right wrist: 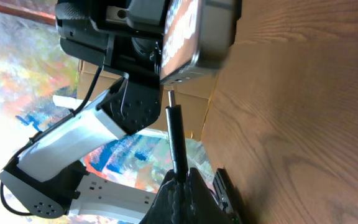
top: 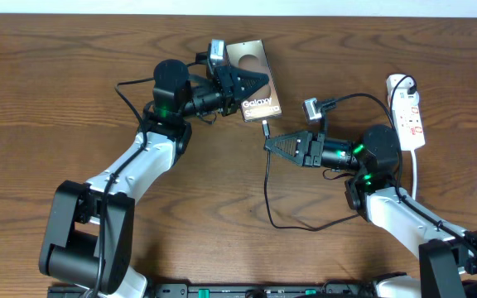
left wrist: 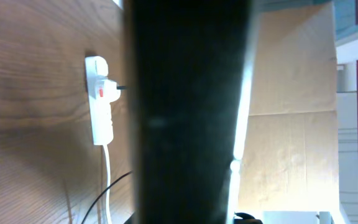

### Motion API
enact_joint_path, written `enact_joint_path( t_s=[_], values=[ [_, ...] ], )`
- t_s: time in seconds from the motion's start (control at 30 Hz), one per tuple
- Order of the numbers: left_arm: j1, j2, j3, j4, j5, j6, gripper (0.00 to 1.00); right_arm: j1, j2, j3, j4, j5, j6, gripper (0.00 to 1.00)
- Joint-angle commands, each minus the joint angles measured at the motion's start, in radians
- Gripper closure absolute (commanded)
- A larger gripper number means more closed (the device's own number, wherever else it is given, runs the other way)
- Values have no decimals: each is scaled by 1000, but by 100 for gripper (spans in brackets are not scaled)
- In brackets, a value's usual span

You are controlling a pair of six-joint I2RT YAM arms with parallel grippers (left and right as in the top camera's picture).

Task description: Plug charger to phone and switch on socket

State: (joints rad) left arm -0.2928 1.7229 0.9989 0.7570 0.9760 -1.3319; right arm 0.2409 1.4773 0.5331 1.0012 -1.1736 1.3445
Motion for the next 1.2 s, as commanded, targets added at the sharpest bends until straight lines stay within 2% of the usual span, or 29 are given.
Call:
enact_joint_path(
  t_s=[0.0,0.13,0.37,1.17],
  values=[
    [-2,-11,19,58,30,-21,92,2,0,2,6,21,5,99],
    [-2,-11,19,124,30,-61,93,2,0,2,6,24,5,99],
    [-1,-11,19,116,30,-23,93,2,0,2,59,5,14,99],
    [-2,-11,19,117,60,1,93,2,0,2,61,23,24,99]
  ],
)
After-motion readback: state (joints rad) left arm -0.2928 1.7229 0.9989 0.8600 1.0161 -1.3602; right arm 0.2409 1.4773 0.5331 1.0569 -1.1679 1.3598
